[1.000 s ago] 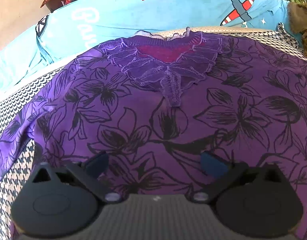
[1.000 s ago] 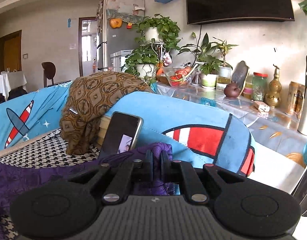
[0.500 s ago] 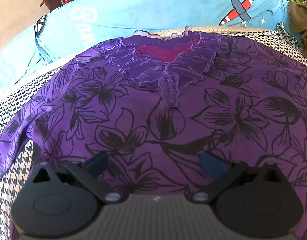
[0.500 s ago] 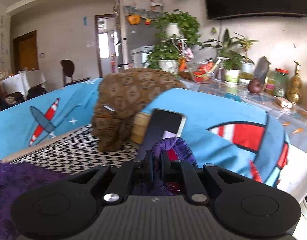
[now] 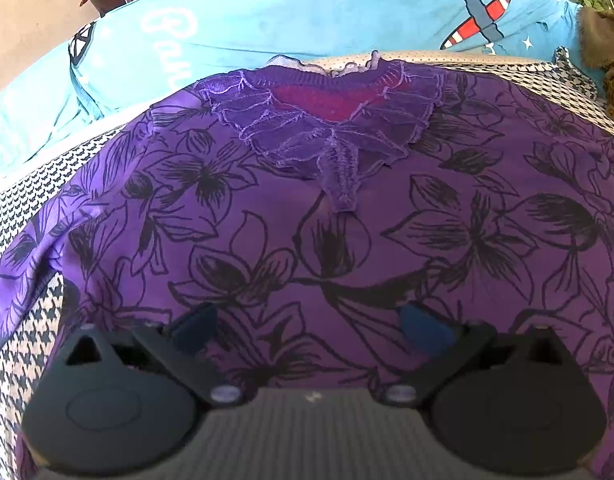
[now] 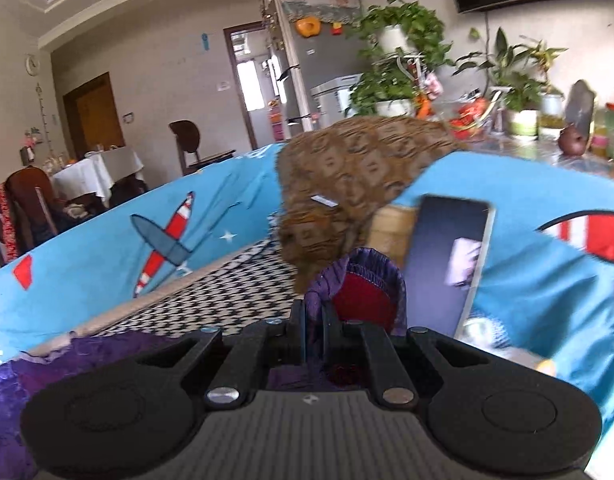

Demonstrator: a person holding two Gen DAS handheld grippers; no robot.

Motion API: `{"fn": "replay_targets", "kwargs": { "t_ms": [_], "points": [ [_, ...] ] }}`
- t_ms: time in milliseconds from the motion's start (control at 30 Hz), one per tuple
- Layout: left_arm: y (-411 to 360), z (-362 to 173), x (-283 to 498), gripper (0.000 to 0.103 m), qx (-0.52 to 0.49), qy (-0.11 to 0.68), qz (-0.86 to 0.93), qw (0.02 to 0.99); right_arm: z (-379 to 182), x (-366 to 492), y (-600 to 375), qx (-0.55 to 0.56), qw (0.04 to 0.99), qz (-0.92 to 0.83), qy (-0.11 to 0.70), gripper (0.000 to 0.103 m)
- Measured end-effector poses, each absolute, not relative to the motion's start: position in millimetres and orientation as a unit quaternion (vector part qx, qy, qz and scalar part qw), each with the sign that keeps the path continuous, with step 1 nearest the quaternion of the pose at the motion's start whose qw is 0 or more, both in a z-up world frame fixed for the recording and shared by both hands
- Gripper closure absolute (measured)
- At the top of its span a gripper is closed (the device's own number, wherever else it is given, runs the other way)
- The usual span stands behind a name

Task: Fold clothes

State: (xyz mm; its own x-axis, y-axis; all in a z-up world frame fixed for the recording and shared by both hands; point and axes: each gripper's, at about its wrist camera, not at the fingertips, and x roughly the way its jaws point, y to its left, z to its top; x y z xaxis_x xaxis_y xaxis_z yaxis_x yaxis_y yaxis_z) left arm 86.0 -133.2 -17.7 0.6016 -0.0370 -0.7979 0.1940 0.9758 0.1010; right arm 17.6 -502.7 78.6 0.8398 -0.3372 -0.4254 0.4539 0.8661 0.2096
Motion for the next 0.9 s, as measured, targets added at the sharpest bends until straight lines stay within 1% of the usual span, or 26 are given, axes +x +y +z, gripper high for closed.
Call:
{"fn": "replay_targets", "kwargs": {
  "t_ms": [567,900],
  "points": [
    [-107,1,97,0.0,0.052,0.443,-0.028,0.895,73,77,-438,0.177,0.956,-0.139,0.187,0.093],
    [-84,6,99,0.0,0.02,0.446,-0.016,0.895,71,100,-385,0.153,0.966,-0.073,0.194,0.093]
  ]
}}
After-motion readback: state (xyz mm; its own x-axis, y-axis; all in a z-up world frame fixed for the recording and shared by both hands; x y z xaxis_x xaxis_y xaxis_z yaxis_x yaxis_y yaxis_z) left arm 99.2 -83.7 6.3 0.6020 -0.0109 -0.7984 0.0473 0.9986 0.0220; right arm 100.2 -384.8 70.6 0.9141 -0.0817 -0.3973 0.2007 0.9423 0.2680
